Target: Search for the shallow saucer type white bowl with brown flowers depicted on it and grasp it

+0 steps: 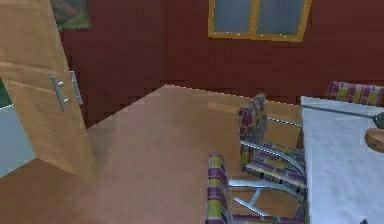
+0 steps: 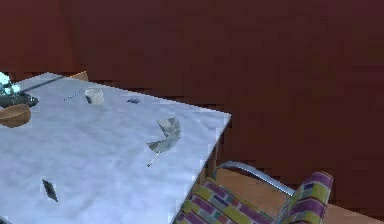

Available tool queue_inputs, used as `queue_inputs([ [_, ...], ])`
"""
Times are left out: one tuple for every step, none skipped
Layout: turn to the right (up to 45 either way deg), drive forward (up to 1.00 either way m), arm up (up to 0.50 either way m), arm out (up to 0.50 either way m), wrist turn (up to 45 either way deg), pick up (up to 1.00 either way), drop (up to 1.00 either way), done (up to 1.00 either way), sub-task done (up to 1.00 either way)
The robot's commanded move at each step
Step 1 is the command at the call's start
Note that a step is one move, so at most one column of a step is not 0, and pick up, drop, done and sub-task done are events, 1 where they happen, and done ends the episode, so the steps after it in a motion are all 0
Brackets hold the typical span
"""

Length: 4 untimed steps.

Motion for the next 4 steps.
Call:
queue_inputs([
  [0.0, 0.0, 0.38, 0.0, 0.0, 0.0, 0.0, 0.0, 0.0],
  [0.0, 0.0, 0.0, 0.44, 0.0, 0.0, 0.0, 0.0, 0.0],
  [0.0, 0.0, 0.0, 0.0, 45.0, 0.0, 0.0, 0.0, 0.0],
  [0.0, 0.0, 0.0, 0.0, 45.0, 0.0, 0.0, 0.0, 0.0],
])
